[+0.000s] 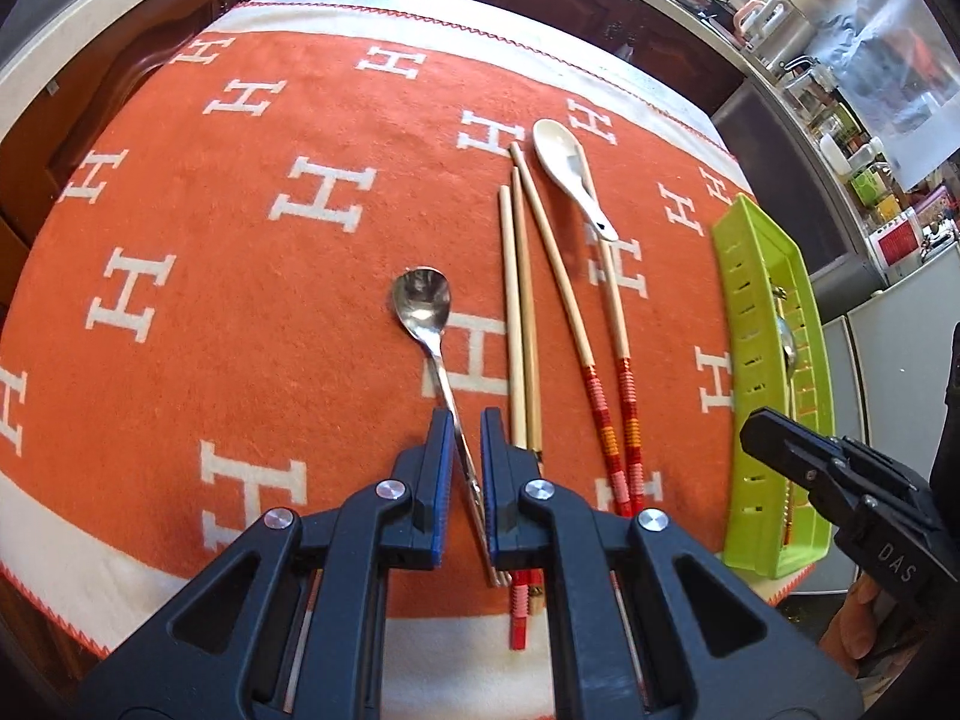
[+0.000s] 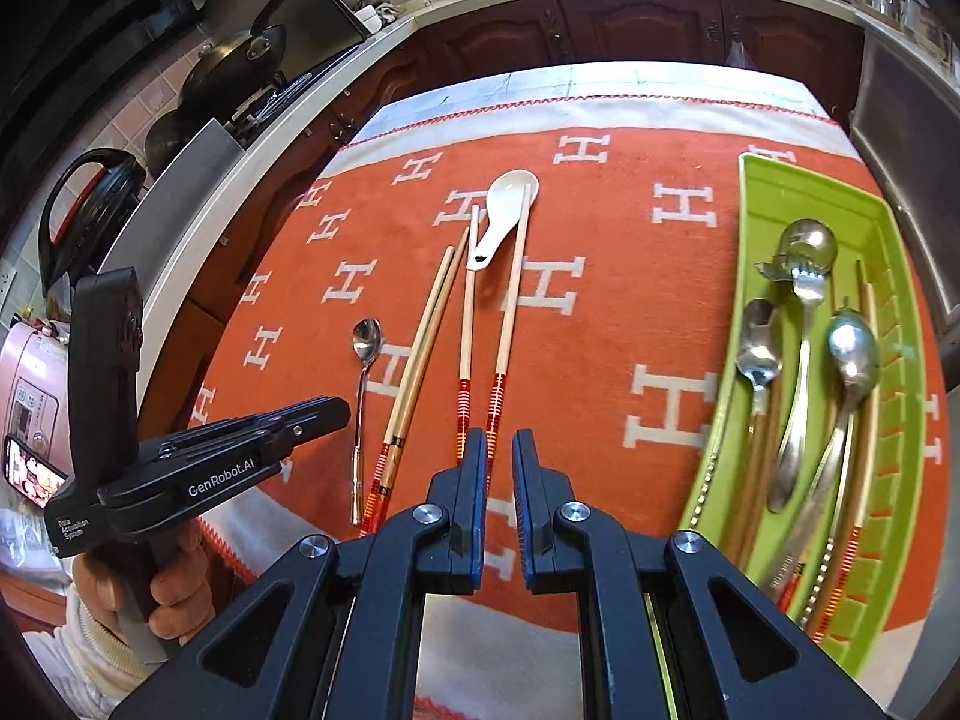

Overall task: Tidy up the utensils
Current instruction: 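Grasp a small metal spoon with the left tool while the right grasps a red-banded chopstick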

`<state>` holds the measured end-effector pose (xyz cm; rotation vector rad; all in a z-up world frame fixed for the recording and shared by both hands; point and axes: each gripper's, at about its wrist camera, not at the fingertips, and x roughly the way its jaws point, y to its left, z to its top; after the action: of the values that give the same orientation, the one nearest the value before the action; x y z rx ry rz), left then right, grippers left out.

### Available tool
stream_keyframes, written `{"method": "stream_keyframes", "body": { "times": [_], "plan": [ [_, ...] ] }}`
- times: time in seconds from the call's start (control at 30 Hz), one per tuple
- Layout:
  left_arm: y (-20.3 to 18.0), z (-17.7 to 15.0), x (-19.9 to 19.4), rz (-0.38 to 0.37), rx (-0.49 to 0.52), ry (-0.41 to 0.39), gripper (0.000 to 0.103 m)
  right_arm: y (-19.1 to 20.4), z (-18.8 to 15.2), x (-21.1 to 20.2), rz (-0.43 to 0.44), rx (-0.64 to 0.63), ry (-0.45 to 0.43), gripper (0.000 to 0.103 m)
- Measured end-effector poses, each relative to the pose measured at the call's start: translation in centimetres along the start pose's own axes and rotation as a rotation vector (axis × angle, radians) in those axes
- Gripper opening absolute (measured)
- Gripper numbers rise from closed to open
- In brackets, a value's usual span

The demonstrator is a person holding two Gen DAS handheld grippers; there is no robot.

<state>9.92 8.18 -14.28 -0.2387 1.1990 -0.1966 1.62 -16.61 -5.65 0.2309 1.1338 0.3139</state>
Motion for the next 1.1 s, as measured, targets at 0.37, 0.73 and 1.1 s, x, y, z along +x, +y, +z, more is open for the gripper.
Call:
{"method": "stream_keyframes", "body": {
  "times": [0.37, 0.73, 1.1],
  "plan": [
    [-0.8, 1.2, 2.8, 0.080, 0.036, 0.012, 0.005, -1.2, 1.4, 3.4, 0.024, 0.028, 0.033, 0.009],
    [-2.8, 1.4, 3.7, 0.186, 0.137, -0.042, 0.005, -1.5, 2.2, 6.2, 0.042, 0.047, 0.063, 0.009],
    [-0.2, 1.6, 2.7, 0.092, 0.050, -0.067, 0.001, -1.2, 5.0, 8.5, 0.015, 0.065, 0.040, 0.021]
  ]
}}
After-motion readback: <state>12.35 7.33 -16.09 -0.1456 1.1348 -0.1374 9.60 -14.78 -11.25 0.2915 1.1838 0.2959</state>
